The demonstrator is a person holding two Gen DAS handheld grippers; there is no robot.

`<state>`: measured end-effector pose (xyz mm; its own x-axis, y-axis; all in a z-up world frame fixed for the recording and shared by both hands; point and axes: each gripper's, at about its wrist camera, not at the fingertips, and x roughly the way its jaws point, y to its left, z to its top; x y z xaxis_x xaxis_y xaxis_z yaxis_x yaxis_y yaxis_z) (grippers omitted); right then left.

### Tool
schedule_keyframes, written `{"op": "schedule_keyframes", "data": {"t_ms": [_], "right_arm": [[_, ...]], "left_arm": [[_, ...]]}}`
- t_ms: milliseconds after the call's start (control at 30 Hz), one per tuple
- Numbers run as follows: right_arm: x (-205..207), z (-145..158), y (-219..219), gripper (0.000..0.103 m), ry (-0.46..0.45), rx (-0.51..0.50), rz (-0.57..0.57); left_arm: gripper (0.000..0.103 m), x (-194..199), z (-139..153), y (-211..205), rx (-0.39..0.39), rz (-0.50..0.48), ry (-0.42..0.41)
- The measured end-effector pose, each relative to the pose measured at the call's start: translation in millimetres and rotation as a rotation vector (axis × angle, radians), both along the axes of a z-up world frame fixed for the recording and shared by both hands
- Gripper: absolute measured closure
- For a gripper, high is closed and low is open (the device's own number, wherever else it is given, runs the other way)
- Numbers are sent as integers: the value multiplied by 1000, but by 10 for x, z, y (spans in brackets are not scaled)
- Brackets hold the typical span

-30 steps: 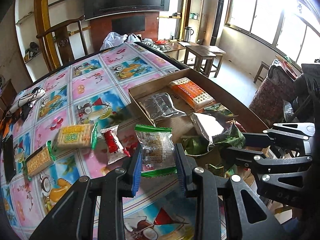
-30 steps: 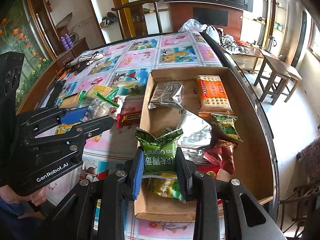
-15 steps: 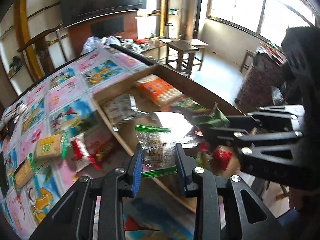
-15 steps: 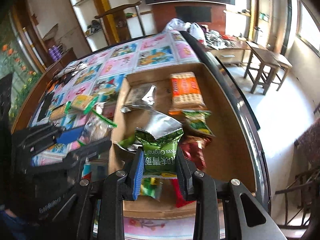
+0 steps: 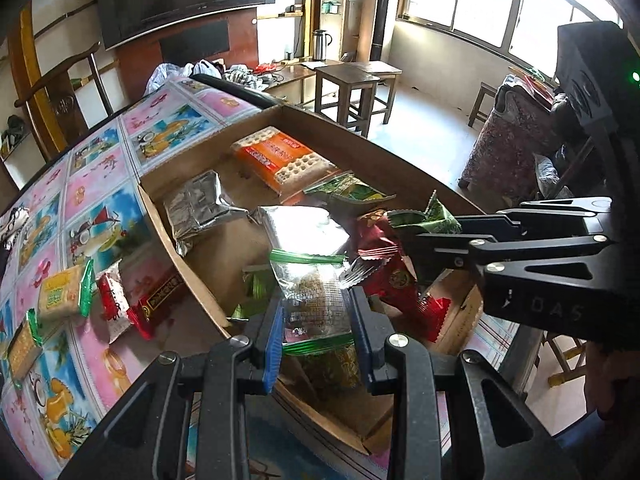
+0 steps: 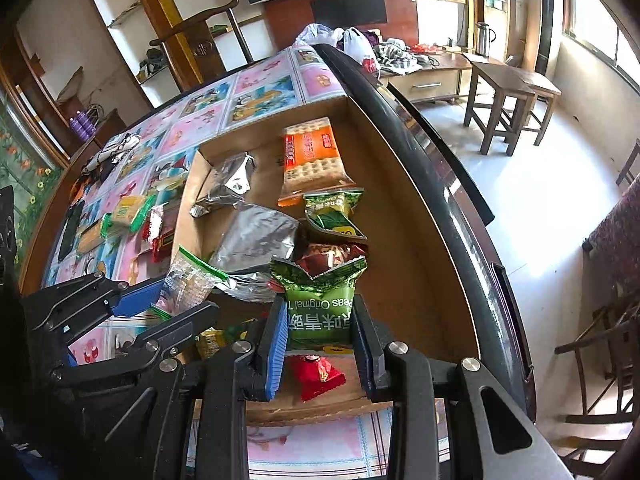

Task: Organize snacks
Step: 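Lower both bags into the box and open both grippers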

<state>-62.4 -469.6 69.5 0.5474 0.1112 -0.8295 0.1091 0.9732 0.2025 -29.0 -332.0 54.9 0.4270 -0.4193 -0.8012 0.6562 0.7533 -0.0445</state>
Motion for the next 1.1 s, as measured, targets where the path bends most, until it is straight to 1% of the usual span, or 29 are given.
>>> {"op": "schedule_keyframes", "data": {"t_ms": [333, 700, 1100], "right_arm": [[118, -110, -53, 71, 25, 13, 12], [305, -195, -99, 71, 38, 7, 18], [234, -180, -130, 70, 49, 41, -19]], "left_arm": [[73, 92, -120, -56, 6, 17, 26], [73, 180, -226, -202, 27, 15, 13], [73, 149, -215, -218, 32, 1, -1]]}}
